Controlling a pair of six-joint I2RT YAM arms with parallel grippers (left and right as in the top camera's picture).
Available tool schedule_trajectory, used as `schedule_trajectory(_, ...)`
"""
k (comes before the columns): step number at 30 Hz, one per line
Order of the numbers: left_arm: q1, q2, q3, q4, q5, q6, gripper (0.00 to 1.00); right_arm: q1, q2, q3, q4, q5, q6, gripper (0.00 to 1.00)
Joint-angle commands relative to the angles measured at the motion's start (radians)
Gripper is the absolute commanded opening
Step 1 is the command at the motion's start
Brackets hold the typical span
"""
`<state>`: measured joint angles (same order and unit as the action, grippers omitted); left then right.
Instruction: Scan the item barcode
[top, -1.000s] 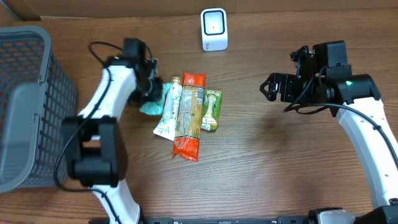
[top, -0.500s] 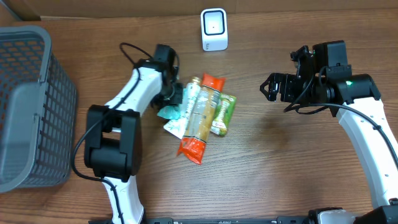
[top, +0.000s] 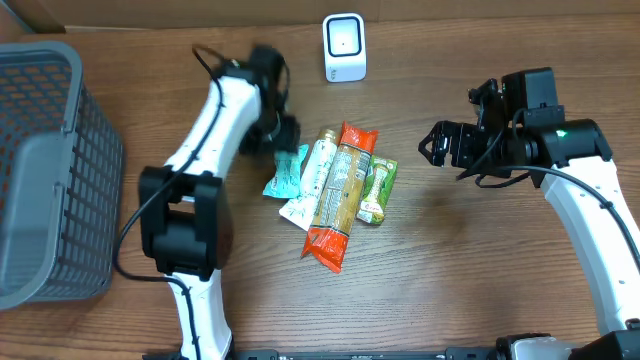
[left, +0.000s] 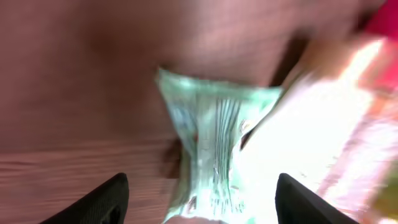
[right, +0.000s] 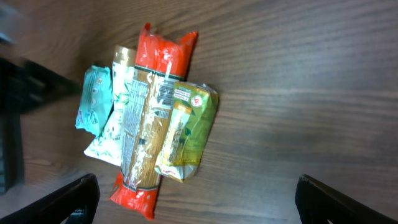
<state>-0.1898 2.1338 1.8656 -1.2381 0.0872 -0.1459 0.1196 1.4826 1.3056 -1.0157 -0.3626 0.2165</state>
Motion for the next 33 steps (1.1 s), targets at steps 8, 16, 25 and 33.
schedule_trajectory(8,0.057,-0.212,0.416,-0.188,0.009,0.151,0.84,0.006,0.001,-0.129,0.062,-0.103,0.101,1.00)
schedule_trajectory(16,0.067,-0.400,0.462,-0.229,0.014,0.161,1.00,0.083,0.005,-0.232,0.215,-0.075,0.193,0.99)
schedule_trajectory(25,0.284,-0.370,0.459,-0.325,0.164,0.328,1.00,0.262,0.201,-0.238,0.331,0.123,0.487,0.95)
schedule_trajectory(33,0.355,-0.240,0.459,-0.381,0.169,0.378,1.00,0.267,0.328,-0.238,0.394,0.041,0.483,0.95)
